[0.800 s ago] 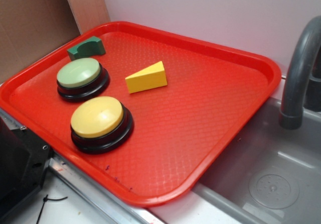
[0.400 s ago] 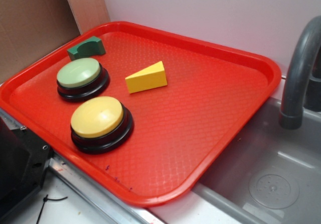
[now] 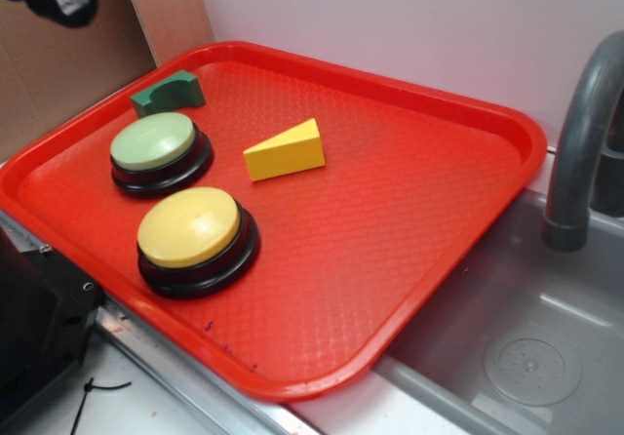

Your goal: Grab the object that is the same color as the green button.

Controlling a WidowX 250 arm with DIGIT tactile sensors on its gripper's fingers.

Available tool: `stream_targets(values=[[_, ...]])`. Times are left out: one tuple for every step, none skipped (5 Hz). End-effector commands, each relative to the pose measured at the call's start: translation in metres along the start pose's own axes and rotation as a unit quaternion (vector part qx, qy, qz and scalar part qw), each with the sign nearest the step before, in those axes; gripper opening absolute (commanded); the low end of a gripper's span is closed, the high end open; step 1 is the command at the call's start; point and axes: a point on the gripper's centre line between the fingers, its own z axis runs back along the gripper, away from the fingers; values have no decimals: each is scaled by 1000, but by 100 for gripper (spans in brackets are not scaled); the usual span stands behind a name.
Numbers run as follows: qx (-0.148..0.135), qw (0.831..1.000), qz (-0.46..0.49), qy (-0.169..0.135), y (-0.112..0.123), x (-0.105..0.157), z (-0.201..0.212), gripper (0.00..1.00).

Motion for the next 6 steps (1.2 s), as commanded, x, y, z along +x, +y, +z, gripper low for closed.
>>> stream_targets(values=[[8,994,104,-14,52,36,-52,100],[7,990,143,-1,79,56,-82,100],[21,979,203,0,107,65,-103,100],[46,969,243,2,120,70,-121,100],[55,959,278,9,132,72,-139,100],[64,954,294,11,139,78,-151,100]])
